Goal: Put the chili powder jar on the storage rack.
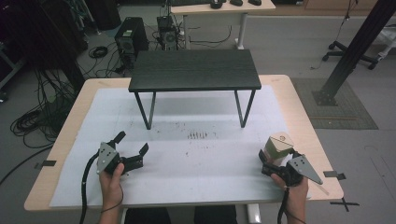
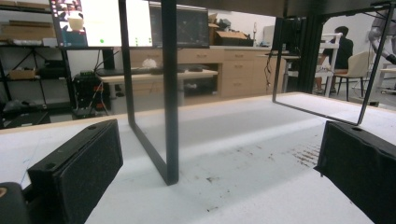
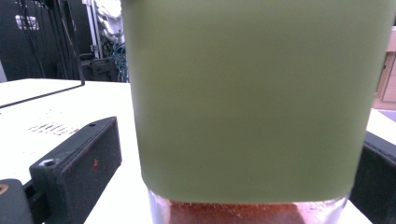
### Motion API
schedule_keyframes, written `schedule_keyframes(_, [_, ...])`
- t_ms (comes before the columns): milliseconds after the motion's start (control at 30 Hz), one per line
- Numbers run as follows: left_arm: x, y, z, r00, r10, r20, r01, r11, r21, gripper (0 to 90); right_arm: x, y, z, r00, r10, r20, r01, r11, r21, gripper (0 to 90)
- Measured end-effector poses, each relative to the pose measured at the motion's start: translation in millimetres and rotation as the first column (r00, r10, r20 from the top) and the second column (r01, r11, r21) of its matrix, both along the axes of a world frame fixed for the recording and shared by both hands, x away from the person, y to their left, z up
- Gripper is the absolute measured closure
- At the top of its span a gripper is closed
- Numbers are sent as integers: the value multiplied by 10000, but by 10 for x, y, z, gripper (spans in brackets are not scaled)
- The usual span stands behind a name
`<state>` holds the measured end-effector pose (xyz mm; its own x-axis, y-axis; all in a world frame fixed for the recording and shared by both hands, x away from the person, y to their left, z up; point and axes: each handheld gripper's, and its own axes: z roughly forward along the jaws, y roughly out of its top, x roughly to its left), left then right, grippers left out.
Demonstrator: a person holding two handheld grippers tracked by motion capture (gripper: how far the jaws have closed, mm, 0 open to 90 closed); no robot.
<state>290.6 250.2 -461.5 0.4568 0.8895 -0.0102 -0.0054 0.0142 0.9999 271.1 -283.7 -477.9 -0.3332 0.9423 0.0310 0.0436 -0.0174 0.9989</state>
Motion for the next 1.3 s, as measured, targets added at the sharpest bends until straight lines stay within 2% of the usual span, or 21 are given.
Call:
schedule_keyframes(600, [0,0,0,10000,-2,0,2,10000,-2,4,-12,10,-6,9999,-3,129,5,9999,-142,14])
schedule_keyframes(1300, [0,0,0,10000,0,-2,0,10000,-2,4,-2,4,-2,10000,-3,-9,3,10000,-48,14])
